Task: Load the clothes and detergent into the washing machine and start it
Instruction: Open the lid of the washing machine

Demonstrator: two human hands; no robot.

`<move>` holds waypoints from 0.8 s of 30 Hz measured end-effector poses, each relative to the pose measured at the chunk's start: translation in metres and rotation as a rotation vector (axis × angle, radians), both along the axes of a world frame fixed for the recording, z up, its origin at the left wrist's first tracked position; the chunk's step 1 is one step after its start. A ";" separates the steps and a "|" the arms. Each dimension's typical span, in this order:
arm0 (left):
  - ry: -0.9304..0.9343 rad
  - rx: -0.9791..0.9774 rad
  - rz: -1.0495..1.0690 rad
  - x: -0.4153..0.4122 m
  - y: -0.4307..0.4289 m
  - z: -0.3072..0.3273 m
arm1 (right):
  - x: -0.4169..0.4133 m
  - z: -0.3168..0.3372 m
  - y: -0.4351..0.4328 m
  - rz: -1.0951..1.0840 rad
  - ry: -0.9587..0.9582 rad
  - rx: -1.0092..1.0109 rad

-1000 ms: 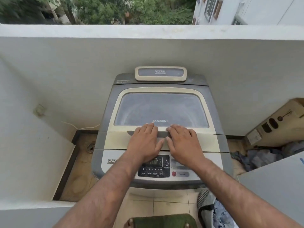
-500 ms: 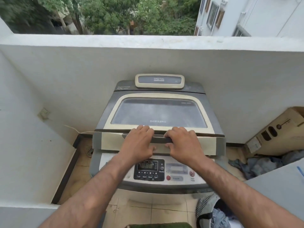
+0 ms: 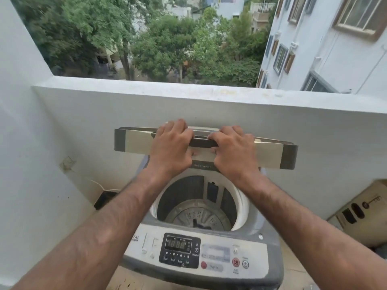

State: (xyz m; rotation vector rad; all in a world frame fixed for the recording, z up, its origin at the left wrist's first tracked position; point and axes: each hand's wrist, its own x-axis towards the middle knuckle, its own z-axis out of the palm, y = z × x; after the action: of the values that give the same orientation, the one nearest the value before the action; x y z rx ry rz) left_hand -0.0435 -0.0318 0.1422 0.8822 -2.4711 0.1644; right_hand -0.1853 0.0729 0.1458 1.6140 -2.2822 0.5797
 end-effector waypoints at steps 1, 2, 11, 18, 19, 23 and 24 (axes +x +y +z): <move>0.026 -0.031 -0.004 -0.007 -0.007 -0.001 | -0.004 0.001 -0.007 -0.018 0.021 -0.028; 0.054 -0.047 -0.016 -0.012 -0.013 -0.004 | -0.007 0.001 -0.013 -0.032 0.038 -0.046; 0.175 -0.071 -0.120 -0.073 -0.098 -0.016 | -0.051 0.005 -0.091 -0.137 0.075 -0.111; 0.205 -0.098 -0.183 -0.100 -0.140 -0.014 | -0.077 -0.002 -0.127 -0.119 0.093 -0.120; 0.208 -0.107 -0.182 -0.102 -0.144 -0.016 | -0.079 -0.002 -0.130 -0.120 0.077 -0.103; 0.213 -0.124 -0.155 -0.108 -0.150 -0.022 | -0.076 -0.005 -0.140 -0.165 0.077 -0.064; 0.212 -0.124 -0.151 -0.109 -0.149 -0.023 | -0.075 -0.007 -0.141 -0.173 0.092 -0.058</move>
State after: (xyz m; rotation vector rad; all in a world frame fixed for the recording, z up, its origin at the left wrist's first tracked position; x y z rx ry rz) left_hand -0.1525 -0.1812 0.1187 0.6251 -2.2915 0.1609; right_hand -0.2600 -0.0679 0.1383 1.3709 -2.2858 0.5131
